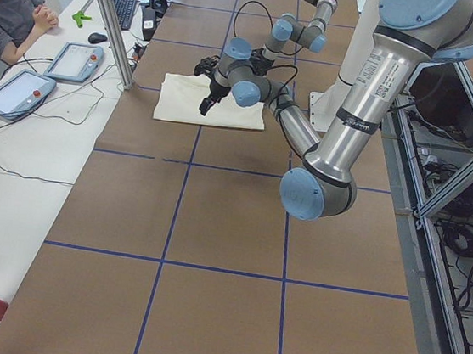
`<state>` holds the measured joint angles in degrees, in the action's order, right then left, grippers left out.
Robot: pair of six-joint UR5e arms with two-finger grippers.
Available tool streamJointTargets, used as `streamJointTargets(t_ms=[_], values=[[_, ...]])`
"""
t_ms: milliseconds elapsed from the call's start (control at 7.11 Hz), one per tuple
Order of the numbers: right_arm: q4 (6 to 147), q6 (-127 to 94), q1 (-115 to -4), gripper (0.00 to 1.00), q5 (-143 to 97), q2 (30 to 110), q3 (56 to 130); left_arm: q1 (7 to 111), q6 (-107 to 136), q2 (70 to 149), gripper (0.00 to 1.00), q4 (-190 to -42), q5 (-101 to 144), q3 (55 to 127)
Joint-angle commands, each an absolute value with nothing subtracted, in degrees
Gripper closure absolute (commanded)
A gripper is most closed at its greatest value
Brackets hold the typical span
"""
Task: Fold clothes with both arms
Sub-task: 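Press and smooth the shirt's side edge with the right gripper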
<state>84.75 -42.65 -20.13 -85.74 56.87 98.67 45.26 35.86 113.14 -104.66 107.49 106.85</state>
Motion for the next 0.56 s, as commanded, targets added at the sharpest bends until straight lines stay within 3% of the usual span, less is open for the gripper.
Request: streamJointTargets(t_ms=[0,422], values=[[84.6,-42.4,-20.3,1.0,-85.8,57.0,99.0,45.3,35.9,113.2,0.0,-104.9,107.5,106.8],[84.6,-42.7,-20.8,1.0,-85.8,62.7,103.2,45.3,35.9,113.2,0.0,-104.9,107.5,106.8]])
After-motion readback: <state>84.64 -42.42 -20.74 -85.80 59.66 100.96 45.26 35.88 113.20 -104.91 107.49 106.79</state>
